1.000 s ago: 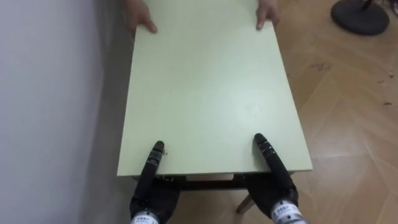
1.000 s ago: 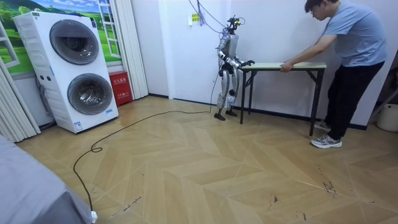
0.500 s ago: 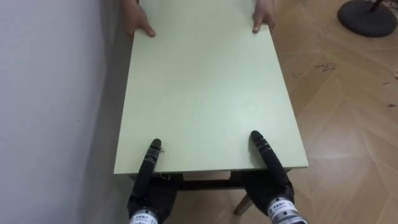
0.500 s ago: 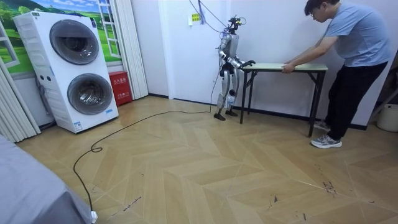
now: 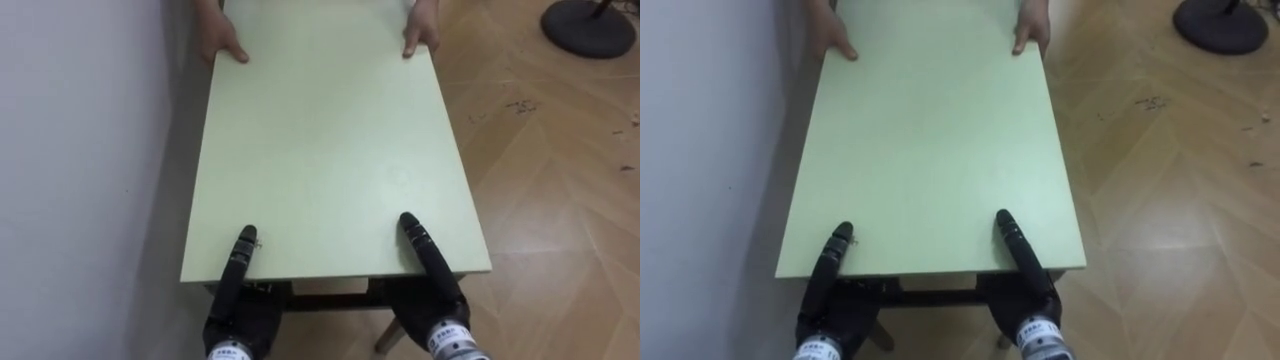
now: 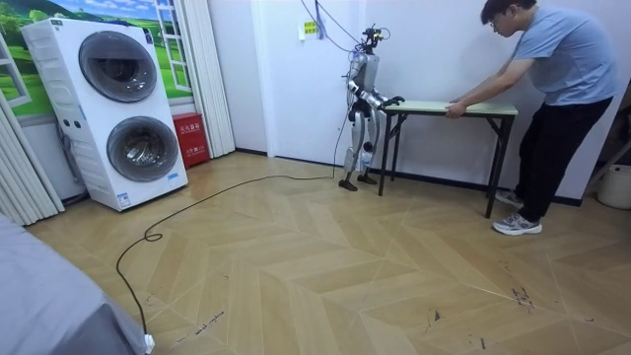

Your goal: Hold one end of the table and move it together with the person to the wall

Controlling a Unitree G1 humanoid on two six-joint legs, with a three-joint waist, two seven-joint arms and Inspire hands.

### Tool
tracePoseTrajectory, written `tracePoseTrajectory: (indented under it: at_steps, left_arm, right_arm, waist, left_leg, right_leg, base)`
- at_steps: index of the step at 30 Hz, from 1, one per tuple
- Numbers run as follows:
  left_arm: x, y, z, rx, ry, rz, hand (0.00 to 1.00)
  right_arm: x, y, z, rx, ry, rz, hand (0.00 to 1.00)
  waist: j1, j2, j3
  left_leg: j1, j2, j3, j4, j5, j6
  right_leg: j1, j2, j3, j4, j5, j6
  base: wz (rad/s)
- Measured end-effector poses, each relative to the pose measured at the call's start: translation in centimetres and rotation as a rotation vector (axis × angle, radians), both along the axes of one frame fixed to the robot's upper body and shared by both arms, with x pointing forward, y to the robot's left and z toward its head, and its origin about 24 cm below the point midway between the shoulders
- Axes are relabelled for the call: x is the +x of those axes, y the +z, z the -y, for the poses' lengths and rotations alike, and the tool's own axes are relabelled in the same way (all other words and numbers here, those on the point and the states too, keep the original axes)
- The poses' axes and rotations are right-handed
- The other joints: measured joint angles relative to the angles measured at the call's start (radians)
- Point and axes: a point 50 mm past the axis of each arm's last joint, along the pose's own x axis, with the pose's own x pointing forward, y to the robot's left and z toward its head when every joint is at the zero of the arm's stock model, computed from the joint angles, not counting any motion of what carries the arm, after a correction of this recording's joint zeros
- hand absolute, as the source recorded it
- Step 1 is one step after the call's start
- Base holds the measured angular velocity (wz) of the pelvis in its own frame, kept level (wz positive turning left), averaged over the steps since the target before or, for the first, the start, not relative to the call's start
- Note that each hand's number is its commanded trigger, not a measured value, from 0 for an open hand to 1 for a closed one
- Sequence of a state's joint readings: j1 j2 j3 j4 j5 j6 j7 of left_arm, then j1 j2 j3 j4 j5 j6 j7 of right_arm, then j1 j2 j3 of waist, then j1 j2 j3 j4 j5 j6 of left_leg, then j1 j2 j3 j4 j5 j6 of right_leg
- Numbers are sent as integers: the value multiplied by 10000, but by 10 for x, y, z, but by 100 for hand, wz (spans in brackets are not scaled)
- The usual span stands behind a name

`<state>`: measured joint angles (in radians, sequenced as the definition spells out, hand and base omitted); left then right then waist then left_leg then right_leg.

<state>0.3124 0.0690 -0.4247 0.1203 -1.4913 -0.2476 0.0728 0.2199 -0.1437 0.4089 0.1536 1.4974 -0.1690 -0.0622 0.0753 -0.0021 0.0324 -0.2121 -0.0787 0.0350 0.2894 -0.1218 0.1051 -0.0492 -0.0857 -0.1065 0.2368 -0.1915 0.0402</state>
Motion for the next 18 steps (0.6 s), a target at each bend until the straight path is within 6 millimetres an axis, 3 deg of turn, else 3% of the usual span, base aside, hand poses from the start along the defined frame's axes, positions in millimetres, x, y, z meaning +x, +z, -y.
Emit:
tracePoseTrajectory:
  at_steps: [7,13,18]
  left_arm:
    - [-5,-11,-5,300,9,-417,100]
    - [-11,-18,-8,396,-82,-485,100]
    - [-14,-22,-12,483,-271,-399,68]
  right_arm:
    - [-4,-9,-2,-140,38,-362,100]
    - [-10,-14,-5,-174,92,-532,100]
    - [-13,-16,-5,-270,107,-545,100]
  waist:
    - [71,-6,4]
    - [102,-7,0]
    - [97,-15,-22]
  left_leg:
    - [548,-19,-27,-237,-52,-37]
    - [933,-21,-28,-522,-28,2]
    - [1015,-21,-47,-597,-24,4]
  right_leg:
    - [405,-22,-44,-160,8,13]
    - [690,-59,-463,-174,21,32]
    - [752,-73,-682,-166,21,33]
  base:
    - [-3]
    - [0]
    - [0]
